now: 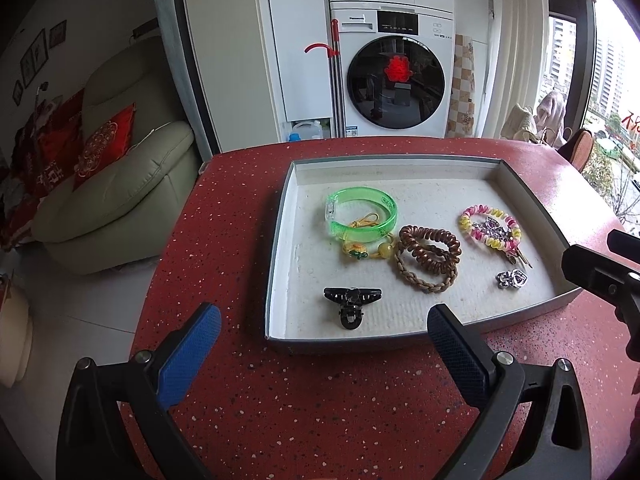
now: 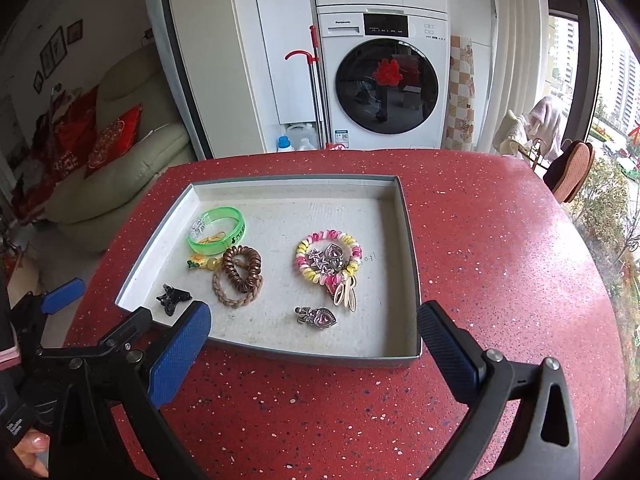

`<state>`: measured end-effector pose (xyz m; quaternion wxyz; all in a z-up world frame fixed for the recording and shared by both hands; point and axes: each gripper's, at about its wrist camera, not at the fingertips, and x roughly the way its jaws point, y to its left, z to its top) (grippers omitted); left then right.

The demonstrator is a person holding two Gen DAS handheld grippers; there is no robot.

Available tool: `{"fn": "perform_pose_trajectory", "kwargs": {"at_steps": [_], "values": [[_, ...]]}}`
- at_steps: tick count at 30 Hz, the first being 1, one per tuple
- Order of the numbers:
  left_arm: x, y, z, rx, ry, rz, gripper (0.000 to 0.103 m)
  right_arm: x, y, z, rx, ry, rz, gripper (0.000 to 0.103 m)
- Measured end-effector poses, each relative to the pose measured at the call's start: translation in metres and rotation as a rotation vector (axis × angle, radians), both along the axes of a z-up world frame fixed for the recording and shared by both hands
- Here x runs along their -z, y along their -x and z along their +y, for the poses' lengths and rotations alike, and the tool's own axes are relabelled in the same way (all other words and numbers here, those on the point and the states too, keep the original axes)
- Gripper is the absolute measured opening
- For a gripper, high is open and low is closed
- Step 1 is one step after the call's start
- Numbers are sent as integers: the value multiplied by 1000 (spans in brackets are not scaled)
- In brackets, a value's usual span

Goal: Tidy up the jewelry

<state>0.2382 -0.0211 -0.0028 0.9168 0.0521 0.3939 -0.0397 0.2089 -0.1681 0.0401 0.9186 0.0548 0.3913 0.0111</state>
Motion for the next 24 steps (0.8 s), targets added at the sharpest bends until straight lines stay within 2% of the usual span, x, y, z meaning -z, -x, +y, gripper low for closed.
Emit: {"fn": "perform_pose_trajectory", "kwargs": {"at_steps": [11,17,24], "values": [[-4,38,13,-59,30,-82,103,-3,38,8,37,28,-120,103],[-6,54,10,-60,26,-135,103,2,52,14,56,62,-140,103],[-4,60,7,-63,8,-149,103,8,63,14,96,75,-135,103]]}}
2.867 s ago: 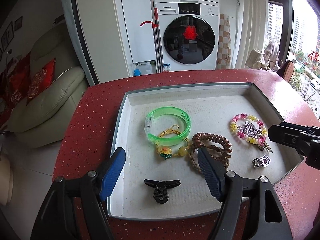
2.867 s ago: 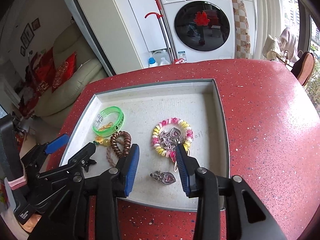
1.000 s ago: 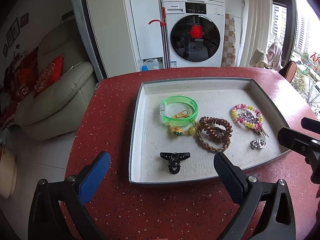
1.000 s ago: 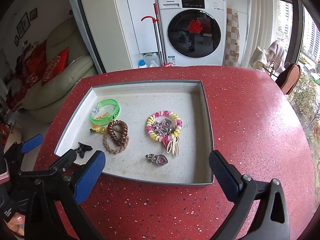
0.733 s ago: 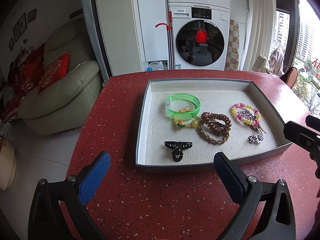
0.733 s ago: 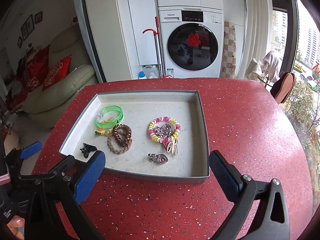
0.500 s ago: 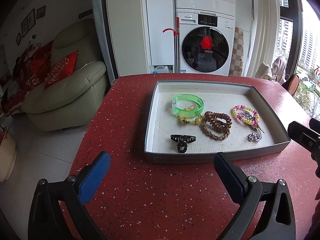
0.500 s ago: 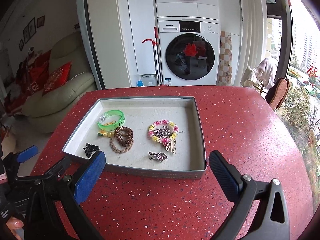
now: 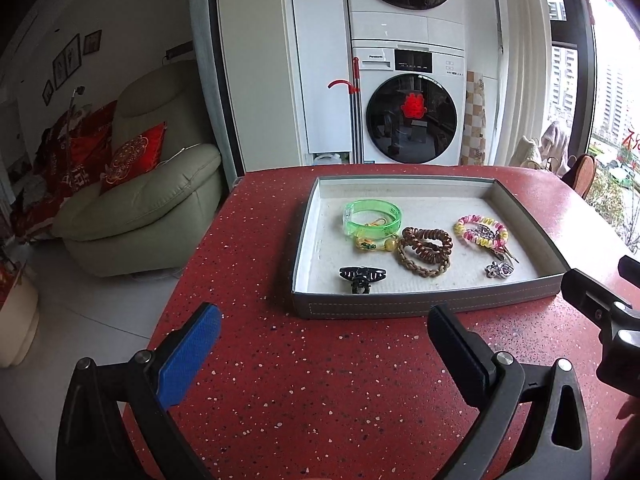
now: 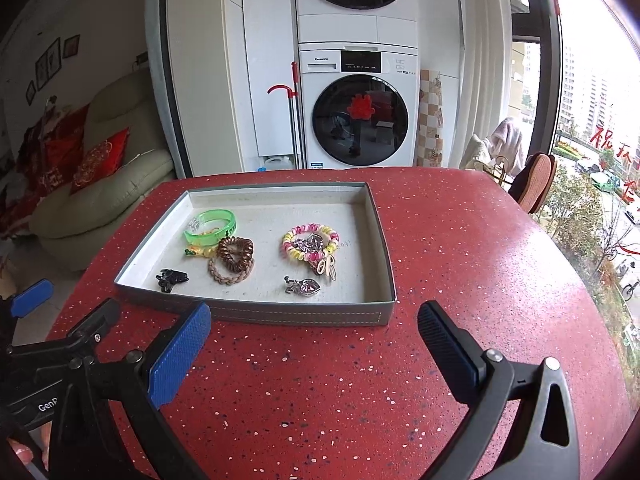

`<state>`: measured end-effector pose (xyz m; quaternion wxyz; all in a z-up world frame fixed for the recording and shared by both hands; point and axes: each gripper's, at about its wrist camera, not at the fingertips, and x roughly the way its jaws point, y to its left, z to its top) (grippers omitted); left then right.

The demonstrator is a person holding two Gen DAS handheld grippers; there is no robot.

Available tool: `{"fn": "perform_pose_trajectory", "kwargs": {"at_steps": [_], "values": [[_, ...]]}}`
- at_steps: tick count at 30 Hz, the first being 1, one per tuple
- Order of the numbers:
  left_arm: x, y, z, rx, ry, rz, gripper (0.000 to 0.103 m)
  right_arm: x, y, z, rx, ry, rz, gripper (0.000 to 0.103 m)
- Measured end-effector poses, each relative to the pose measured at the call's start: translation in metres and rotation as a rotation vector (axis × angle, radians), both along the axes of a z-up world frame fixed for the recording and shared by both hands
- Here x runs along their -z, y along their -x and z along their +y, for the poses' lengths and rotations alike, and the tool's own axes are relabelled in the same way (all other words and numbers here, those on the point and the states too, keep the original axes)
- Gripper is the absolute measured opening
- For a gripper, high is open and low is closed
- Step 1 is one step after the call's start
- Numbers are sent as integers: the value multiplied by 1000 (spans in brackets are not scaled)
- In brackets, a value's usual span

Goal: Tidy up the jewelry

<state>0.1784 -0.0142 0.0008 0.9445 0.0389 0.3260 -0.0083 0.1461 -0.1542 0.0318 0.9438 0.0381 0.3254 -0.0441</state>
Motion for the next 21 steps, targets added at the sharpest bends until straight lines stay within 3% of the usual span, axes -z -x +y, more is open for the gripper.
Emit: {"fn": "perform_pose_trajectory", "kwargs": {"at_steps": [21], "values": [[-1,3,-2,4,-6,6,103,-5,4,2,2,21,-9,103]]}}
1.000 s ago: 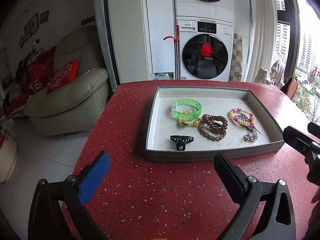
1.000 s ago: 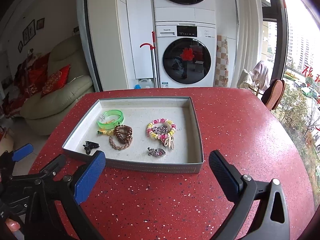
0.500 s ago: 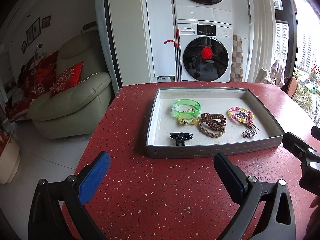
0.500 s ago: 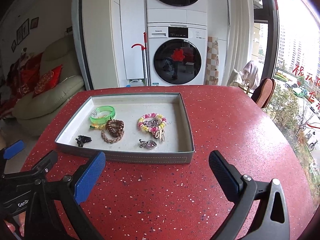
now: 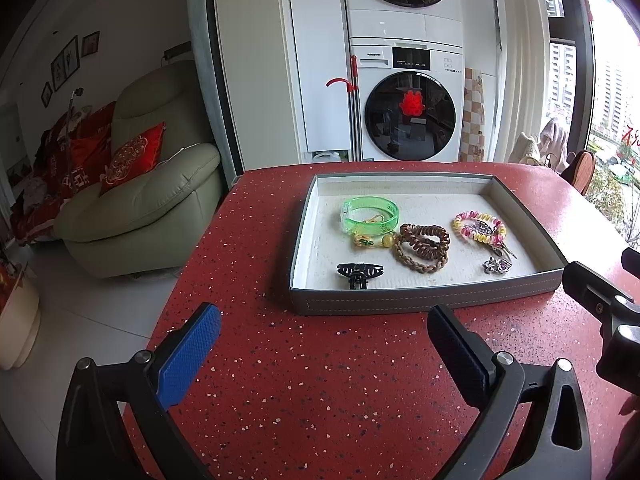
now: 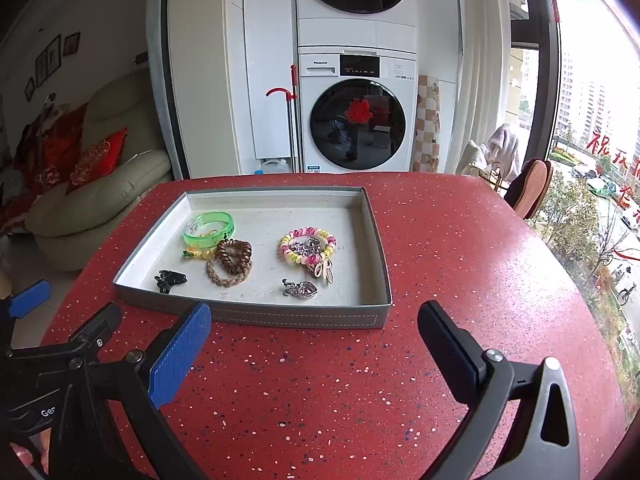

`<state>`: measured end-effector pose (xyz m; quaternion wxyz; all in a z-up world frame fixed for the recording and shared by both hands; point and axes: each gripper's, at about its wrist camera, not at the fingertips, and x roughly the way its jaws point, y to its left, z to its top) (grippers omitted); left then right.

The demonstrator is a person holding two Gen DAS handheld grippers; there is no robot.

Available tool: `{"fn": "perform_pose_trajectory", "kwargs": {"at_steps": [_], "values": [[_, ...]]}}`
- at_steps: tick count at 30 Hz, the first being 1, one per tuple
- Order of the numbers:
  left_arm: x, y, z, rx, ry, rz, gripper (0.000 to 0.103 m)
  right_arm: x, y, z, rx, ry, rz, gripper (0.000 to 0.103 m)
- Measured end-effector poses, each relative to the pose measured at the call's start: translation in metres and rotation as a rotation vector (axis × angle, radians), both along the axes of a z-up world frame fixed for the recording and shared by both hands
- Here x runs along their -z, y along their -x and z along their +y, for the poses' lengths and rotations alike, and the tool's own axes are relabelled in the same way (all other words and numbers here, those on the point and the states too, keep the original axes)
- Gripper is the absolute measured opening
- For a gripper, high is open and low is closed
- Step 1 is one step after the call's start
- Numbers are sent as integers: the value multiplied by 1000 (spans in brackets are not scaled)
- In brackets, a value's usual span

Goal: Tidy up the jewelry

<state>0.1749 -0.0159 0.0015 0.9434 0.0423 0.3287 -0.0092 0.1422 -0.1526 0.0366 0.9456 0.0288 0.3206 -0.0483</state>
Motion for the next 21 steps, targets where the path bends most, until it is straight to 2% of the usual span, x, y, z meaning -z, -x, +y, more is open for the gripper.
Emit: {"fn": "perform_pose_trajectory", "kwargs": {"at_steps": [21], "values": [[3,-2,-2,-2,-1,10,103,0,0,-1,1,-7,6,103]]}}
